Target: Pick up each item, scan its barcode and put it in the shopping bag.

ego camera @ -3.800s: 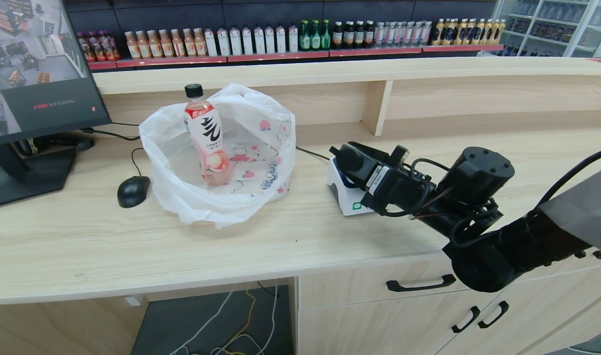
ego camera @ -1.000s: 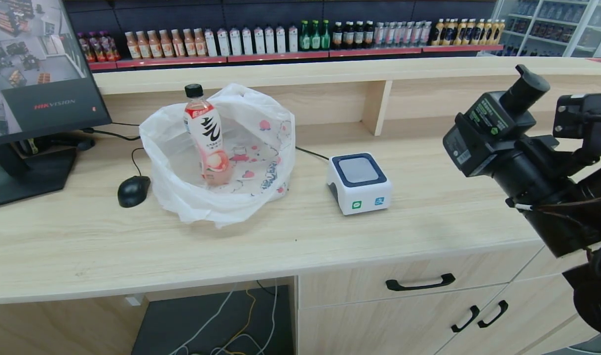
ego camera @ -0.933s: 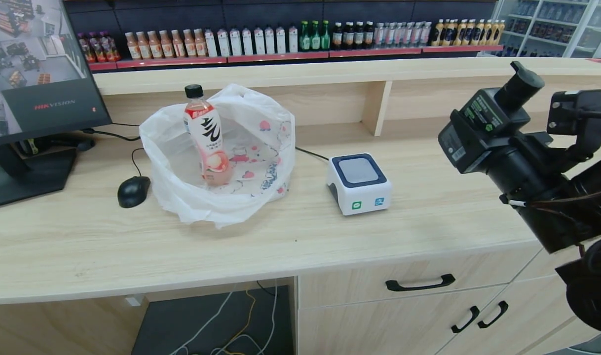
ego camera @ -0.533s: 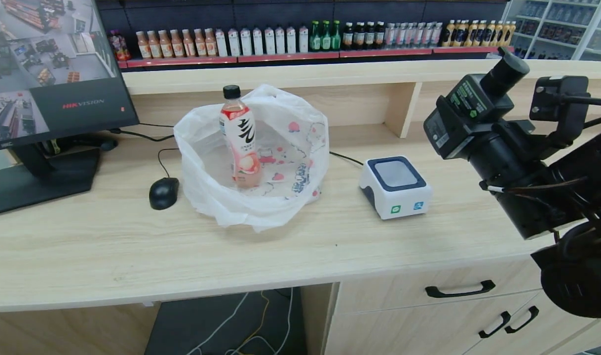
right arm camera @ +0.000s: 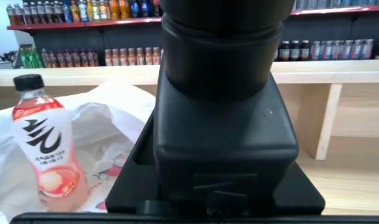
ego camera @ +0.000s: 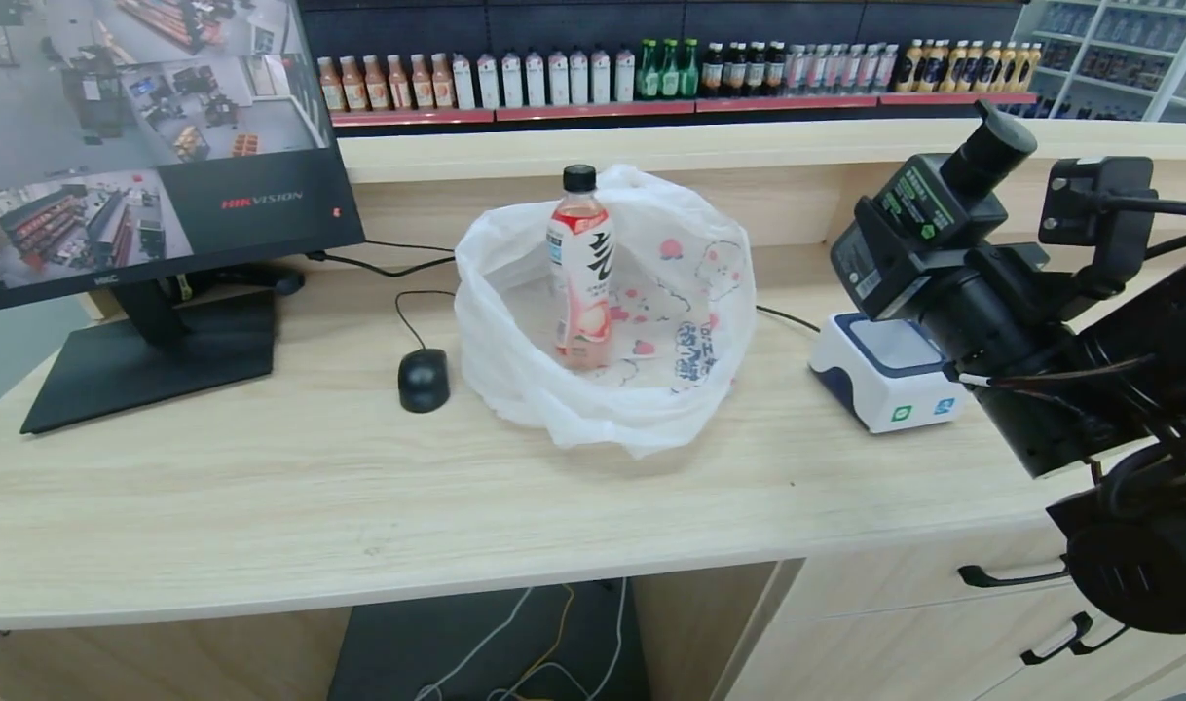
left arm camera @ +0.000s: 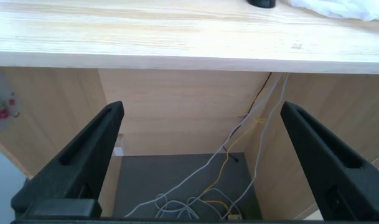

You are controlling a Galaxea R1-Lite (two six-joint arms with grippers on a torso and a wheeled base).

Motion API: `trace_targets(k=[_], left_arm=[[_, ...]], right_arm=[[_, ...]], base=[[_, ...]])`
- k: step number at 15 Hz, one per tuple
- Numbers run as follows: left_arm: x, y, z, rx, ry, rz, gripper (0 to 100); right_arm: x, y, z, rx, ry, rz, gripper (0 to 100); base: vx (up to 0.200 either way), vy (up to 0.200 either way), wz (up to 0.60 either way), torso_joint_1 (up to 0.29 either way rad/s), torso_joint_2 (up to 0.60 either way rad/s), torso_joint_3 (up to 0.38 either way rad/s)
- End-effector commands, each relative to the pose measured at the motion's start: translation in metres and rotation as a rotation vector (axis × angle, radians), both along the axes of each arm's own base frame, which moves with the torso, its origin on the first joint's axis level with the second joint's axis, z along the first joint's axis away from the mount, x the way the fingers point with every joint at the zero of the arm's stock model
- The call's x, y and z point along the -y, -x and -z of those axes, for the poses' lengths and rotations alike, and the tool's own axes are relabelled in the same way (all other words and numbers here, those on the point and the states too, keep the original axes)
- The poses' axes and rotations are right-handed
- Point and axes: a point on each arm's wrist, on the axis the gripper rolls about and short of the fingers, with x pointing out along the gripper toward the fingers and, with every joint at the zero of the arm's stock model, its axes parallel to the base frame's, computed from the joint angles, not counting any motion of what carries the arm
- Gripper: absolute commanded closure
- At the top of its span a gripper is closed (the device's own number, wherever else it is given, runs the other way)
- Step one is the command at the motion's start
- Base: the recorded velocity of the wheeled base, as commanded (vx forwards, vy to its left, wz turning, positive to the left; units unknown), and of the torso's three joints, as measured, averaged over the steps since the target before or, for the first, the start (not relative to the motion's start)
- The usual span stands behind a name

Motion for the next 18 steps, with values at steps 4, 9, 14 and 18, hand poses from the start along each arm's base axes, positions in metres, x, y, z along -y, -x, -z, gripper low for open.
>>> trace_targets(k=[4, 9, 14, 18], left_arm=[[0.0, 0.0, 0.0, -0.001, -0.002, -0.001, 0], [0.0, 0.0, 0.0, 0.0, -0.003, 0.0, 0], [0.0, 0.0, 0.0, 0.0, -0.003, 0.0, 0], [0.0, 0.0, 0.0, 0.0, -0.003, -0.001, 0]], right_arm=[[-0.012, 0.007, 0.006, -0.02, 0.013, -0.047, 100], [-0.019, 0.013, 0.01, -0.038, 0.021, -0.082, 100], [-0.027, -0.018, -0.019, -0.146, 0.07, -0.05, 100], [-0.017, -0.05, -0.02, -0.221, 0.095, 0.014, 100]], base=[[0.0, 0.2, 0.0, 0.002, 0.01, 0.0], [0.0, 0.04, 0.0, 0.0, 0.0, 0.0], [0.0, 0.0, 0.0, 0.0, 0.0, 0.0], [0.0, 0.0, 0.0, 0.0, 0.0, 0.0]])
